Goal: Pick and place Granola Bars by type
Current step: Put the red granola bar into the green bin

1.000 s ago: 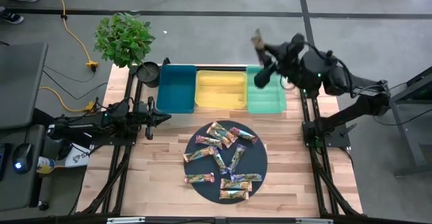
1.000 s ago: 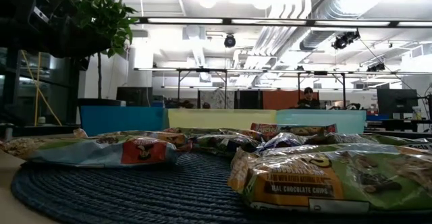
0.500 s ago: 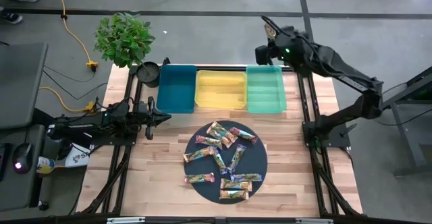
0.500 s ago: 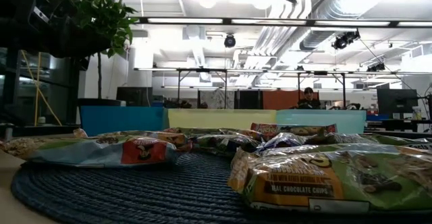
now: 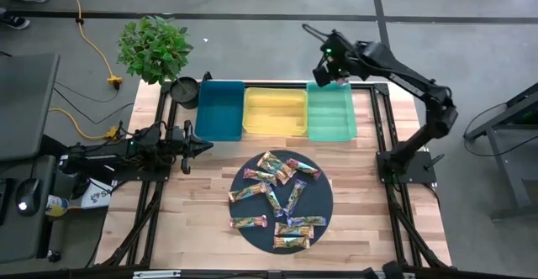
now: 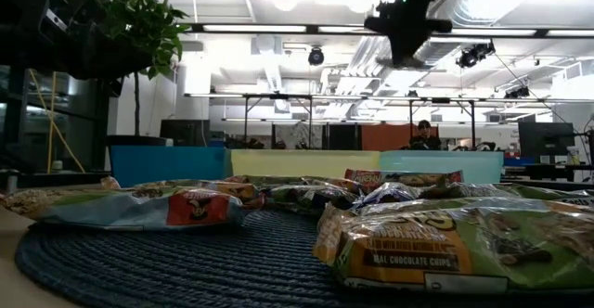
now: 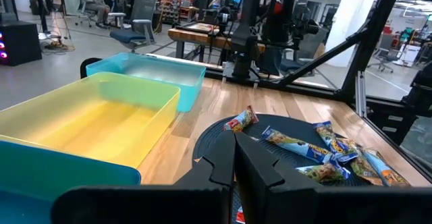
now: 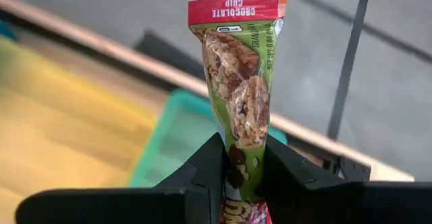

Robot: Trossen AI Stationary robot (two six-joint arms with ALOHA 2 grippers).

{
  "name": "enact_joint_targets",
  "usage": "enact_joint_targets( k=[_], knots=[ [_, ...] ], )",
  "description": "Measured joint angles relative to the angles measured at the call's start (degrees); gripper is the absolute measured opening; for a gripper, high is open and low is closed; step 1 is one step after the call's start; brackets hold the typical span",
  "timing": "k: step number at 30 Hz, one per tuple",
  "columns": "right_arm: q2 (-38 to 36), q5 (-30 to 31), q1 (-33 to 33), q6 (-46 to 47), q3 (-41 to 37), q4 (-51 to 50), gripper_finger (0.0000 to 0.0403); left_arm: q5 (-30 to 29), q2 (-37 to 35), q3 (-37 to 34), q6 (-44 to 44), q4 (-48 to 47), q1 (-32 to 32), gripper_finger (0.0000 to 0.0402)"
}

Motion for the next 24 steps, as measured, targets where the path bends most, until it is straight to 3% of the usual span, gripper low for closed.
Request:
enact_joint_targets(
  k=[6,15,19,24],
  knots=[
    [4.1,-3.1,0.2,-1.5,0.0,-2.4,0.0074,0.0,0.0,0.0,0.0,0.0,0.0,0.0007],
    [4.2,-4.5,0.5,-2.0,-1.3,-2.3,0.0074,0.0,0.0,0.0,0.0,0.0,0.0,0.0007],
    [1.7,-6.2,0.5,-1.9,-10.2,0.6,0.0074,0.0,0.0,0.0,0.0,0.0,0.0,0.0007],
    [-6.5,-9.7,0.9,-1.5,-26.3,13.2,0.0074,0.0,0.0,0.0,0.0,0.0,0.0,0.0007]
  ],
)
